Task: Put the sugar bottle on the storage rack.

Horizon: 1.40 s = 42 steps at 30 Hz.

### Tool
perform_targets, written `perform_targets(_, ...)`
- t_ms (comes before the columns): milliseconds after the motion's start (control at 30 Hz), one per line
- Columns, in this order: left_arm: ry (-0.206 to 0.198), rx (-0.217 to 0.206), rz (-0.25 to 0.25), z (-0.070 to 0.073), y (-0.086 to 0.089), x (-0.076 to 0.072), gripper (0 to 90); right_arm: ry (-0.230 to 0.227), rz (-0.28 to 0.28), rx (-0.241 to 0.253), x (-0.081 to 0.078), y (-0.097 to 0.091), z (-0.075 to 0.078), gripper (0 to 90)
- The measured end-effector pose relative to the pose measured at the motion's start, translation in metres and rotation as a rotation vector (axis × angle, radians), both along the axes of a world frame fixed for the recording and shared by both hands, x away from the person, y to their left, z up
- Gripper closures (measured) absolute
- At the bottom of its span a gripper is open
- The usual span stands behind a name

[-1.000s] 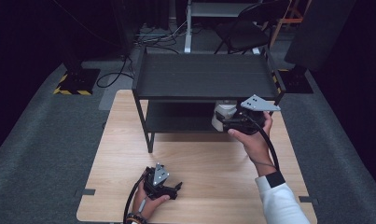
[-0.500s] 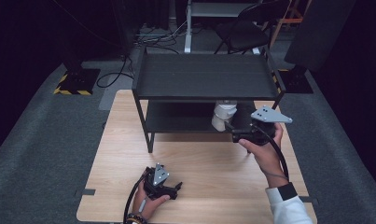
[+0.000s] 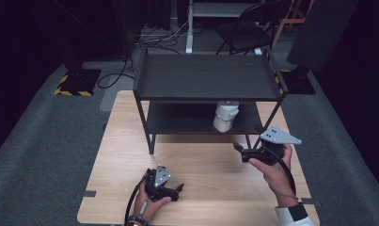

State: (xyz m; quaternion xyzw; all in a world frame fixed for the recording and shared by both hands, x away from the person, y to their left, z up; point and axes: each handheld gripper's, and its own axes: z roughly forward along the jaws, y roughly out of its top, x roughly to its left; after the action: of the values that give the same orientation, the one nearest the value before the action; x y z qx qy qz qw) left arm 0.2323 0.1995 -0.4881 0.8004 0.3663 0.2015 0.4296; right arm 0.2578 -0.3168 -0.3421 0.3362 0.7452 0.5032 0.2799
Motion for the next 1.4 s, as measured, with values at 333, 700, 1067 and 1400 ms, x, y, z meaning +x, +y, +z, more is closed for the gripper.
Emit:
perform_targets(333,0.0,-0.001,0.002,0.0,0.0,0.0,0.7,0.021,-0.009,-0.049,-0.015,-0.004,-0.024,2.5)
perform_targets(700,0.001,-0.002,0.004,0.0,-0.001,0.0,0.6,0.055,-0.03,0.001,-0.034,-0.023,-0.076,3.1)
perform_targets(1067,-0.001,0.0,0.004,0.0,-0.001,0.0,0.7,0.062,-0.021,-0.056,-0.048,-0.024,-0.105,2.8)
perform_targets(1400,-0.003,0.0,0.006,0.0,-0.001,-0.001,0.6,0.089,-0.035,-0.067,-0.056,-0.029,-0.122,2.8)
